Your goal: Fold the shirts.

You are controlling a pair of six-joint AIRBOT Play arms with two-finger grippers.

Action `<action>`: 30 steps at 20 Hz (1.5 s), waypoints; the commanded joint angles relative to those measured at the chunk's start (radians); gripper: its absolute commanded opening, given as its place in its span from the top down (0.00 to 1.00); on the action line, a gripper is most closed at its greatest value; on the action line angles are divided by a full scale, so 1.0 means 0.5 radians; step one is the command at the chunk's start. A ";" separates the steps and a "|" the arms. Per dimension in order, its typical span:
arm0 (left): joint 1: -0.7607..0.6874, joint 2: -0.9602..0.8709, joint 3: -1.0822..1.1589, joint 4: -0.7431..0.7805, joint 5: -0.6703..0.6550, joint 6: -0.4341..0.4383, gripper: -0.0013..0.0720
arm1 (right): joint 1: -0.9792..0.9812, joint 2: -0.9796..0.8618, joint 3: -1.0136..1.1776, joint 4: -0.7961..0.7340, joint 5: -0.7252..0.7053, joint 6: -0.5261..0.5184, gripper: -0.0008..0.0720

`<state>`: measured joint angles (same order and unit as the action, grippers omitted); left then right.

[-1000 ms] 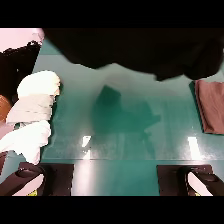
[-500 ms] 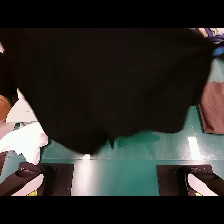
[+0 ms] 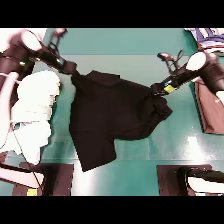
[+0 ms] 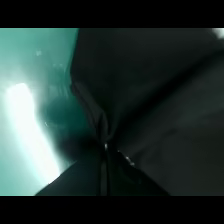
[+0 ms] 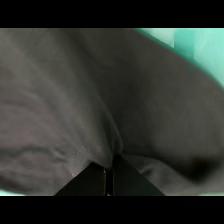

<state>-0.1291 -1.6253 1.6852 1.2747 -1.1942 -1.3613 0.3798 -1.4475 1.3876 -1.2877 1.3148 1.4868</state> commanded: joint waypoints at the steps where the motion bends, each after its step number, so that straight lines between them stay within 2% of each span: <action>1: 0.000 -0.224 -0.053 -0.016 0.319 -0.001 0.95 | 0.024 -0.173 -0.056 -0.022 -0.243 0.010 0.96; 3: 0.000 -0.223 -0.050 -0.021 0.442 -0.001 0.95 | 0.024 -0.183 -0.057 -0.025 -0.335 0.010 0.96; 5: 0.000 -0.223 -0.048 -0.020 0.451 -0.001 0.95 | 0.024 -0.182 -0.050 -0.024 -0.379 0.010 0.94; 7: 0.000 -0.223 -0.047 -0.021 0.445 -0.002 0.95 | 0.011 -0.182 -0.007 -0.025 -0.370 0.010 0.55; 10: 0.000 -0.221 0.007 -0.014 0.354 -0.002 0.94 | -0.024 -0.181 0.130 -0.027 -0.291 -0.014 0.53; 13: 0.001 -0.221 0.138 0.043 0.206 -0.002 0.94 | -0.116 -0.181 0.274 -0.029 -0.046 -0.102 0.52; 17: 0.000 -0.221 0.188 0.048 0.130 -0.002 0.95 | -0.333 -0.181 0.243 -0.027 0.325 -0.206 0.19; 20: 0.000 -0.221 0.188 0.048 0.122 -0.003 0.95 | -0.528 -0.182 0.053 0.007 0.344 -0.330 0.19; 24: 0.000 -0.221 0.188 0.033 0.127 -0.040 0.95 | -0.726 -0.224 -0.198 0.333 0.175 -0.568 0.19; 30: 0.000 -0.221 0.188 0.026 0.120 -0.095 0.95 | -0.722 -0.420 -0.225 0.341 0.089 -0.591 0.21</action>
<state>-0.1287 -1.7355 1.7782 1.2903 -1.1282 -1.3983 0.0265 -1.6245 1.2869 -1.1378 1.3857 1.2095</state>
